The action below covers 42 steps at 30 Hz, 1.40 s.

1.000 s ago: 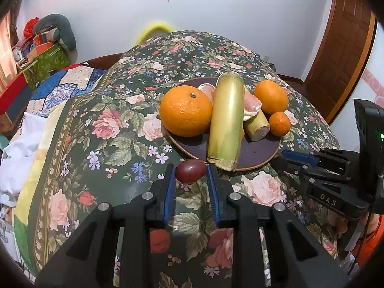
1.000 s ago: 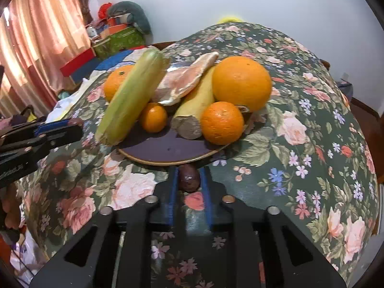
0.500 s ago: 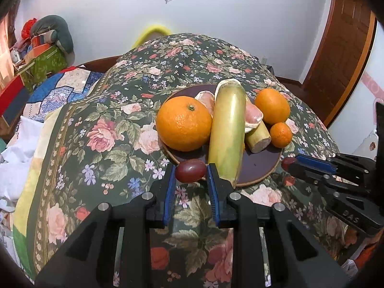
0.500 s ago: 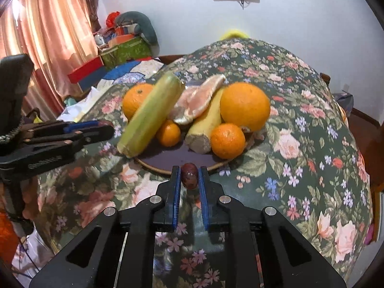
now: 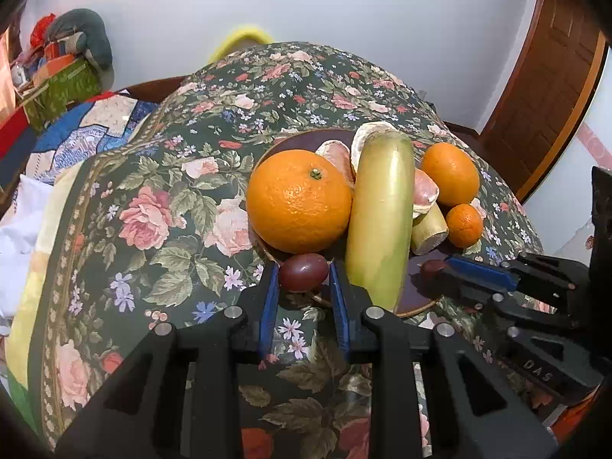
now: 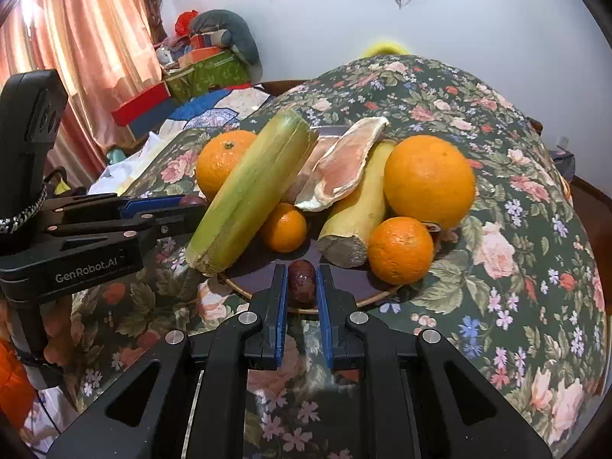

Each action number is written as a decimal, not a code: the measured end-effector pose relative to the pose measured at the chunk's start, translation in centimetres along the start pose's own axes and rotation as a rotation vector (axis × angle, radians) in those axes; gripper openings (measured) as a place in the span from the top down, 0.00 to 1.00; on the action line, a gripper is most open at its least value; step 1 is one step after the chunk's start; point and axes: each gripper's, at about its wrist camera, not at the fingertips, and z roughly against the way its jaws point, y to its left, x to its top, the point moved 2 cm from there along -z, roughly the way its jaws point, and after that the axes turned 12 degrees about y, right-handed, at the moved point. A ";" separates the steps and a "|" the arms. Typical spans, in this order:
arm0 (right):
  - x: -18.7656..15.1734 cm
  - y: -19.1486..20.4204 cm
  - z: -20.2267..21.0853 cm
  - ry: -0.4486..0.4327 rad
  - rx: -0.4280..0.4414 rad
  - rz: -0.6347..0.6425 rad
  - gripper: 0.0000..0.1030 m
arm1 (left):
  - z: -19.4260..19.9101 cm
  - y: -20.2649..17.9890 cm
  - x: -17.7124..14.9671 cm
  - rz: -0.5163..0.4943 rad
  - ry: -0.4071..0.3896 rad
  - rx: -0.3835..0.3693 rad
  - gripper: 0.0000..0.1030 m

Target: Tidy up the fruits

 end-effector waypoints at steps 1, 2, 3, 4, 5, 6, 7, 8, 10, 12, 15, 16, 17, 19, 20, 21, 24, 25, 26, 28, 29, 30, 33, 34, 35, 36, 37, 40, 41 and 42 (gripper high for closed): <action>0.0 0.0 -0.1 0.002 -0.001 0.001 0.87 | -0.2 0.1 0.1 0.004 0.008 -0.007 0.74; 0.1 0.0 -0.2 0.007 0.001 0.004 0.87 | -0.3 0.1 0.1 0.008 0.012 -0.010 0.73; 0.0 0.1 -0.3 0.010 0.004 0.007 0.87 | -0.4 0.2 0.1 0.011 0.013 -0.011 0.72; 0.0 0.1 -0.2 0.011 0.004 0.010 0.87 | -0.4 0.2 0.1 0.013 0.012 -0.011 0.70; 0.0 0.1 -0.2 0.009 0.002 0.011 0.86 | -0.4 0.2 0.2 0.014 0.011 -0.009 0.69; 0.0 0.1 -0.2 0.008 0.000 0.011 0.84 | -0.4 0.3 0.2 0.016 0.009 -0.007 0.67; 0.0 0.0 -0.1 0.006 0.000 0.011 0.84 | -0.3 0.4 0.2 0.019 0.005 -0.006 0.66; 0.0 0.0 -0.1 0.003 -0.001 0.009 0.82 | -0.2 0.4 0.2 0.021 0.002 -0.006 0.65; 0.0 -0.1 0.2 -0.004 -0.004 0.002 0.82 | 0.3 0.5 0.1 0.024 -0.010 -0.003 0.64; 0.0 -0.1 0.8 -0.016 -0.003 -0.007 0.82 | 1.1 0.5 0.0 0.025 -0.025 0.008 0.64; 0.2 -0.2 2.5 -0.052 -0.010 -0.020 0.82 | 3.2 0.2 -0.2 0.026 -0.068 0.020 0.64; 0.3 -0.1 3.2 -0.066 -0.015 -0.023 0.82 | 4.1 0.1 -0.2 0.027 -0.088 0.022 0.64; 0.3 0.0 4.4 -0.090 -0.022 -0.028 0.82 | 5.3 -0.1 -0.3 0.027 -0.114 0.025 0.64; 0.4 0.2 6.4 -0.130 -0.028 -0.036 0.82 | 7.6 -0.5 -0.5 0.022 -0.167 0.033 0.64; 0.4 0.3 7.8 -0.160 -0.033 -0.041 0.82 | 9.0 -0.9 -0.6 0.017 -0.198 0.040 0.64; 0.4 0.5 9.1 -0.187 -0.038 -0.044 0.82 | 10.7 -1.3 -0.9 0.009 -0.235 0.046 0.64; 0.3 1.1 12.6 -0.266 -0.055 -0.047 0.82 | 14.7 -2.4 -1.5 -0.011 -0.326 0.054 0.64; 0.2 1.5 14.1 -0.299 -0.058 -0.048 0.82 | 16.2 -2.9 -1.8 -0.018 -0.361 0.055 0.64; 0.0 1.9 15.4 -0.328 -0.059 -0.047 0.82 | 17.7 -3.4 -2.2 -0.026 -0.396 0.055 0.64; -0.3 2.7 17.7 -0.382 -0.062 -0.044 0.79 | 20.3 -4.2 -3.1 -0.040 -0.462 0.064 0.57; -0.5 3.2 18.9 -0.413 -0.067 -0.042 0.74 | 21.5 -4.6 -3.5 -0.044 -0.491 0.068 0.54; -0.9 3.7 20.0 -0.442 -0.075 -0.040 0.68 | 22.5 -4.9 -4.0 -0.048 -0.523 0.074 0.49; -1.9 5.1 22.7 -0.524 -0.110 -0.031 0.58 | 25.3 -6.1 -5.5 -0.066 -0.601 0.100 0.44; -2.2 5.6 23.4 -0.546 -0.120 -0.028 0.57 | 26.1 -6.4 -5.9 -0.069 -0.621 0.108 0.42; -2.6 6.0 24.1 -0.568 -0.129 -0.030 0.54 | 26.7 -6.6 -6.3 -0.068 -0.639 0.112 0.40; -2.7 6.2 24.5 -0.583 -0.128 -0.034 0.50 | 27.3 -6.7 -6.7 -0.065 -0.655 0.109 0.36; -3.0 6.3 25.0 -0.598 -0.124 -0.041 0.48 | 27.8 -6.8 -7.0 -0.062 -0.665 0.103 0.33; -3.5 6.6 26.0 -0.640 -0.133 -0.060 0.37 | 28.9 -6.8 -7.7 -0.049 -0.689 0.087 0.23; -3.7 6.8 26.2 -0.653 -0.146 -0.064 0.32 | 29.1 -6.8 -7.9 -0.047 -0.696 0.089 0.20; -3.7 6.9 26.2 -0.659 -0.155 -0.067 0.26 | 29.3 -6.7 -8.1 -0.043 -0.703 0.091 0.16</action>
